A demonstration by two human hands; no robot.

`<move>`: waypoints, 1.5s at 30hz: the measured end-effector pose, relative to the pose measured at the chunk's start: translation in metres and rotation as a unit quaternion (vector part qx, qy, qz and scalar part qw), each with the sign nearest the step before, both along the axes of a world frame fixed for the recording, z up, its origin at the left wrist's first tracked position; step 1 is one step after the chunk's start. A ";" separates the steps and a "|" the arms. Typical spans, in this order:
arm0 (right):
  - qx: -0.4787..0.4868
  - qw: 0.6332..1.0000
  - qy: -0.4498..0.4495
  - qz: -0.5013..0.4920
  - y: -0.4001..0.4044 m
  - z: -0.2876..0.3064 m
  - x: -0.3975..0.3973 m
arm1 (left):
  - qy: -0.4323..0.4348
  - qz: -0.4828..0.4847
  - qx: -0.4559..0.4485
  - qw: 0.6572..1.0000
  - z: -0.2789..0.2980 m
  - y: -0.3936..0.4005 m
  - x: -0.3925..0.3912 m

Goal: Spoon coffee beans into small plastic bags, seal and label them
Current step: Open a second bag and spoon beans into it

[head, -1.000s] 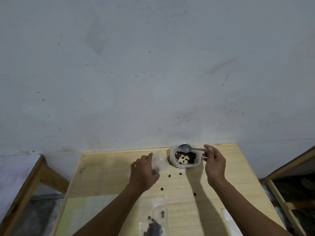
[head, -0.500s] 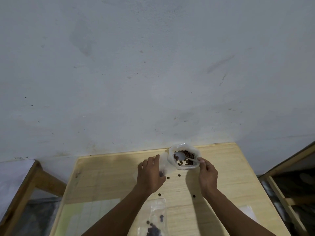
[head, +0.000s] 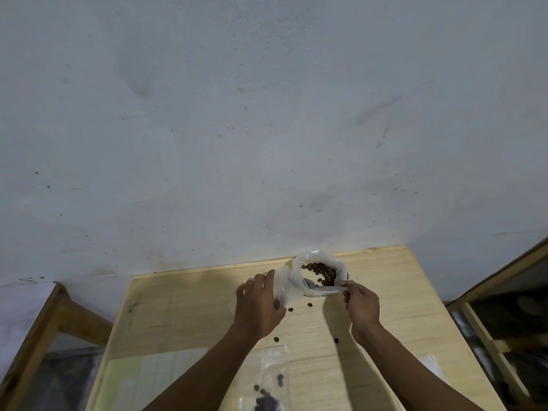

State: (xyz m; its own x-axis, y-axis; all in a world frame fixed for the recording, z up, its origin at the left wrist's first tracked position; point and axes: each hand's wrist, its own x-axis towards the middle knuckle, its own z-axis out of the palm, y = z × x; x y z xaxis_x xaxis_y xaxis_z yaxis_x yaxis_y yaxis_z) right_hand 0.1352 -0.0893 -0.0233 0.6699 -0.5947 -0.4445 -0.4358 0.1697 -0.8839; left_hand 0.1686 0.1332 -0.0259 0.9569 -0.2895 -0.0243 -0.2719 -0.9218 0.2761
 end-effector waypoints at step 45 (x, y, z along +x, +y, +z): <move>0.016 0.998 -0.061 -0.032 -0.010 0.022 -0.042 | -0.004 0.090 -0.180 0.979 0.025 0.056 -0.036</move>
